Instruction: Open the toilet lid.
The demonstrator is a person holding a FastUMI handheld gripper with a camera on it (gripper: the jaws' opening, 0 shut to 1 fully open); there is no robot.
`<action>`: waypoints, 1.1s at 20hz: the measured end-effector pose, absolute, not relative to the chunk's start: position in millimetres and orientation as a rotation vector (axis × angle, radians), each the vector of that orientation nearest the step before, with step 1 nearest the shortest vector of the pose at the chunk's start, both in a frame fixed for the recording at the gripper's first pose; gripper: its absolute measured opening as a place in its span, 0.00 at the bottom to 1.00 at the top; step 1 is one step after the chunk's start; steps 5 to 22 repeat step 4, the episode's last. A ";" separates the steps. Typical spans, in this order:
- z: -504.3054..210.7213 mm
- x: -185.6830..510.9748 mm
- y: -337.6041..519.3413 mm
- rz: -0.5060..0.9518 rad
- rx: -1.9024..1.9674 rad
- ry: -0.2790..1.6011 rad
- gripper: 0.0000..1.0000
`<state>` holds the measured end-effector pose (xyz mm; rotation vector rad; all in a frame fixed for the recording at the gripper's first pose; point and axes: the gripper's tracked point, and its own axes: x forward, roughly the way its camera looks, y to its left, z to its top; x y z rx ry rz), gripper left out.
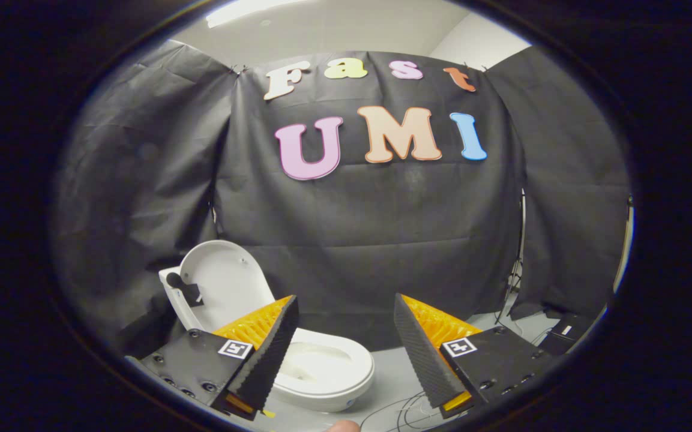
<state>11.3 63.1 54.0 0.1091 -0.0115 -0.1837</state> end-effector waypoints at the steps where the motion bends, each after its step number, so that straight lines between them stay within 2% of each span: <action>1: 61.1 9.1 62.2 -0.182 0.127 -0.043 0.99; 22: 62.7 8.5 50.7 -0.202 0.144 -0.076 0.99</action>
